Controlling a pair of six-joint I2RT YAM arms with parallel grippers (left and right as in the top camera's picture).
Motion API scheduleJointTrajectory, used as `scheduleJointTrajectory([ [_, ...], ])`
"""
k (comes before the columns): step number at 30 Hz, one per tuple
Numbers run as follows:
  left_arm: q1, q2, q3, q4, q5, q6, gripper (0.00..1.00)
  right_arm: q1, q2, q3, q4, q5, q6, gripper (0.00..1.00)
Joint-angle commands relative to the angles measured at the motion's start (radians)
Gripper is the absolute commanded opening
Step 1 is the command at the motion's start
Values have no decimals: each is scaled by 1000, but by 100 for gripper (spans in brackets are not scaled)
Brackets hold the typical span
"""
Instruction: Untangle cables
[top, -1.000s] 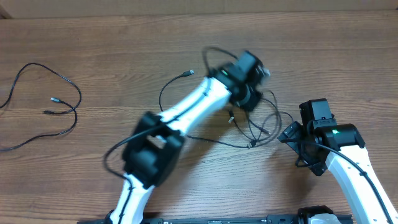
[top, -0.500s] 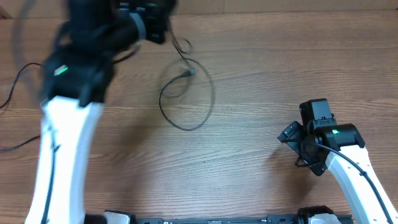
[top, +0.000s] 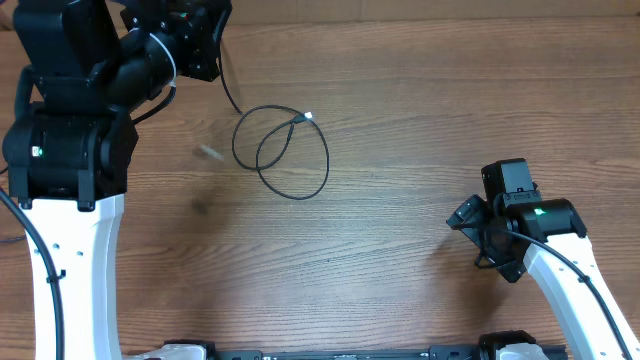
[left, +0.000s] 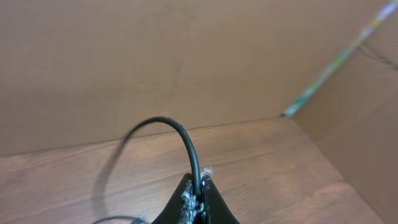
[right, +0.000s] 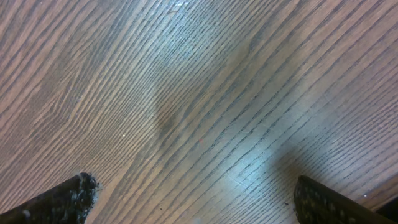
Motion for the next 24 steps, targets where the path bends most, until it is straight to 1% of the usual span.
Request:
scheduleJointTrajectory([
  [1, 1, -1, 5, -15, -124, 25, 4, -5, -13, 14, 4, 7, -1, 100],
  [4, 1, -1, 5, -42, -254, 42, 4, -5, -13, 14, 4, 8, -1, 100],
  [9, 1, -1, 5, -124, -552, 38, 4, -5, -13, 14, 4, 15, -1, 100],
  [11, 2, -1, 5, -172, -693, -1, 4, -5, -13, 14, 6, 15, -1, 100],
  [13, 10, -1, 5, -221, -832, -81, 4, -5, -13, 14, 7, 15, -1, 100],
  [15, 32, -1, 5, -255, -916, -151, 4, -5, -12, 14, 7, 15, -1, 100],
  [16, 47, -1, 5, -266, -939, -174, 4, -5, -12, 14, 6, 15, -2, 100],
  [19, 121, -1, 5, -280, -944, -221, 4, -5, -12, 13, 6, 15, -5, 100],
  [24, 299, 0, 5, -286, -944, -300, 4, -5, -12, 12, 7, 15, -5, 100],
])
